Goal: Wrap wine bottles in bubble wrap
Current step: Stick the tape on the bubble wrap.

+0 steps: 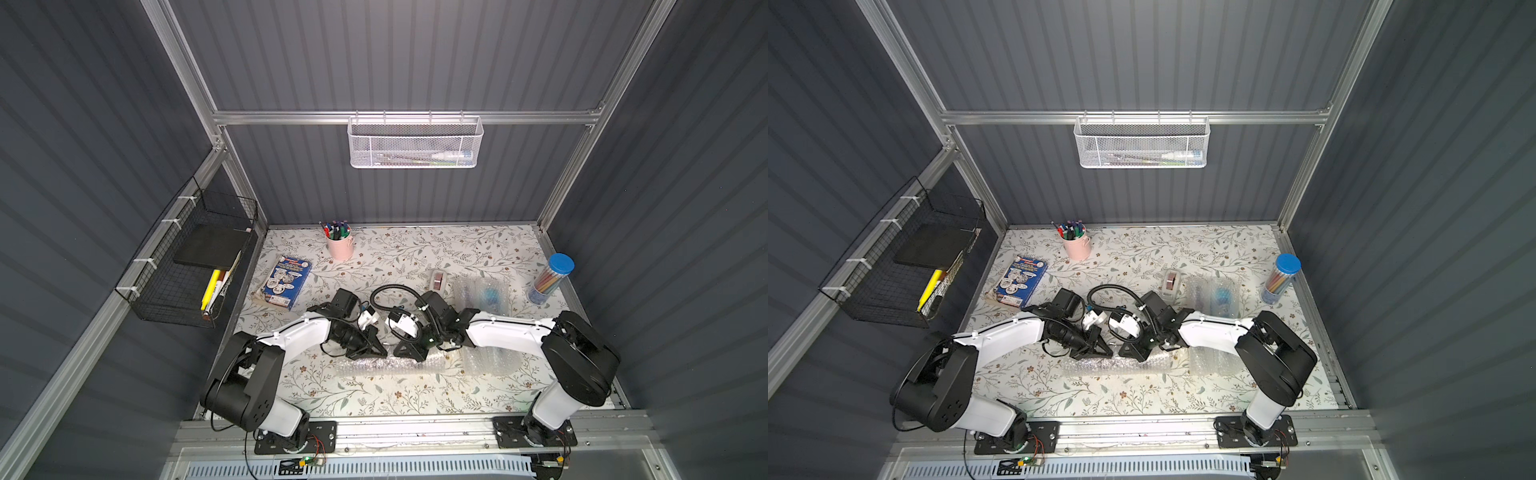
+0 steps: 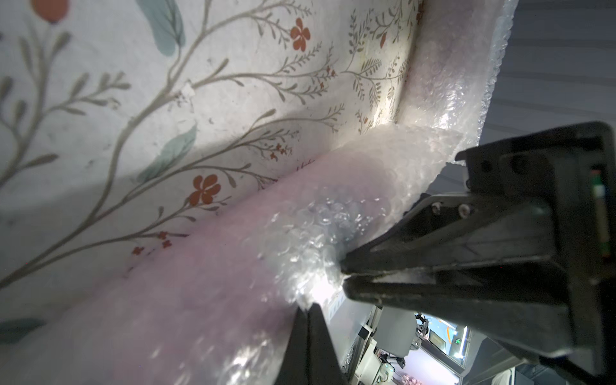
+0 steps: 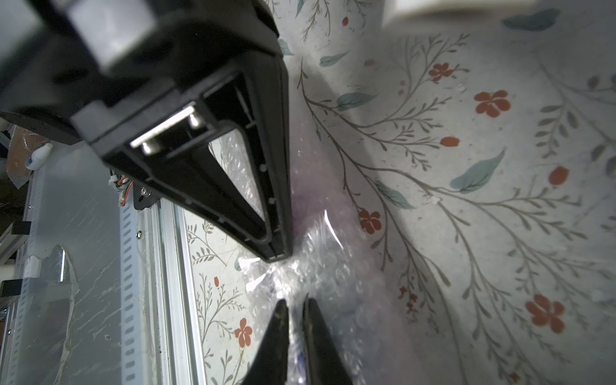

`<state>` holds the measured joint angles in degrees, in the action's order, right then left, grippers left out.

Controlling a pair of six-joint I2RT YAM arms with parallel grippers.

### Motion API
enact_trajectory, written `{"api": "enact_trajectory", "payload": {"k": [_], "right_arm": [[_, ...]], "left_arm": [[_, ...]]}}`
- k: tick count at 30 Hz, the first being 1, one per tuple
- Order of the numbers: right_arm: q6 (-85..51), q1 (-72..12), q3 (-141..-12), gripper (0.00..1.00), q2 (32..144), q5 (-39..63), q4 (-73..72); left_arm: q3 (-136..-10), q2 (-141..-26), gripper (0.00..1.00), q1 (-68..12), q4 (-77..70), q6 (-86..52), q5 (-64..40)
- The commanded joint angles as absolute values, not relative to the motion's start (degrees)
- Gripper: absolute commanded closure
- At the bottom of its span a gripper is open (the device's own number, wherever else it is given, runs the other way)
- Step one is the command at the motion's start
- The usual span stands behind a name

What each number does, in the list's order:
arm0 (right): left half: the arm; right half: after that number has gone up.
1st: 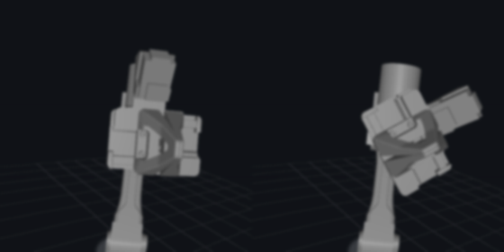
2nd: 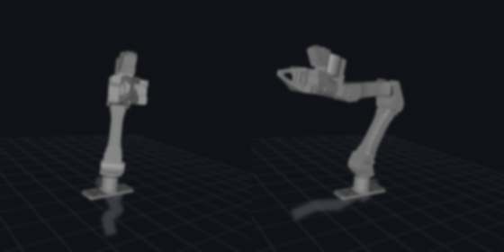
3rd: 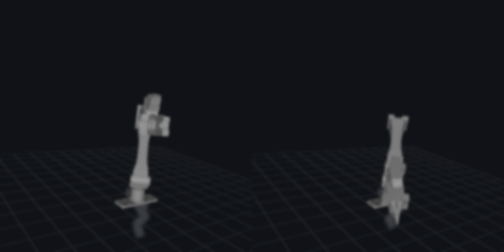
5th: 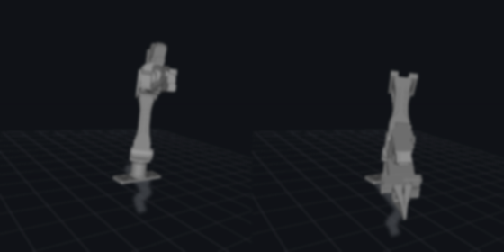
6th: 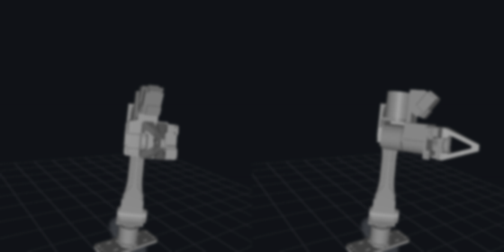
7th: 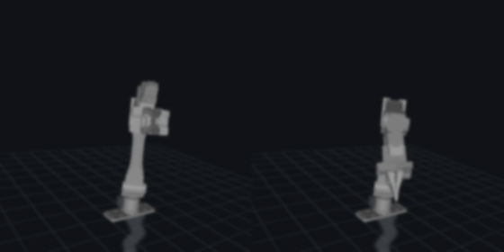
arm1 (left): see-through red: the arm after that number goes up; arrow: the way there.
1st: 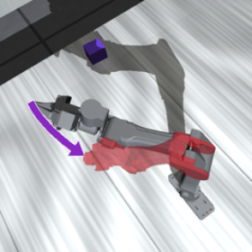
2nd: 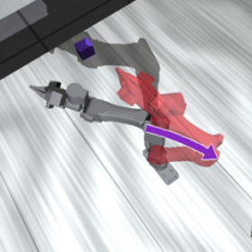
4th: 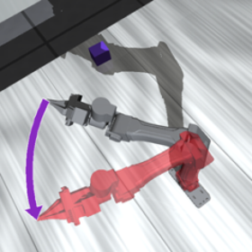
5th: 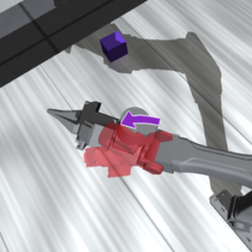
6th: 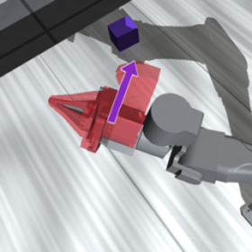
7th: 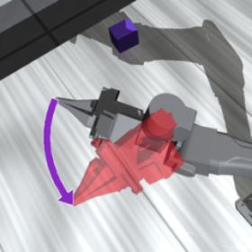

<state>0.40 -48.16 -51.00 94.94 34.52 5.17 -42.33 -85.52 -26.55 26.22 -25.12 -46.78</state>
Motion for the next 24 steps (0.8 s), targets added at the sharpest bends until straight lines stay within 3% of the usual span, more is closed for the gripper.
{"api": "enact_trajectory", "payload": {"k": [1, 14, 24], "right_arm": [[0.5, -48.5, -50.9, 0.85, 94.6, 34.8, 6.0], [-3.7, -47.4, -53.9, 0.82, 91.8, 35.8, 4.0], [-13.2, -47.3, -54.5, 0.92, 100.0, 42.4, -2.2]], "left_arm": [[-41.4, -86.5, 1.0, -26.5, 25.9, -24.5, -46.4], [-39.6, -86.8, 1.0, -26.5, 26.4, -23.1, -45.7], [-39.1, -85.8, 1.0, -26.5, 26.6, -22.9, -45.6]]}}
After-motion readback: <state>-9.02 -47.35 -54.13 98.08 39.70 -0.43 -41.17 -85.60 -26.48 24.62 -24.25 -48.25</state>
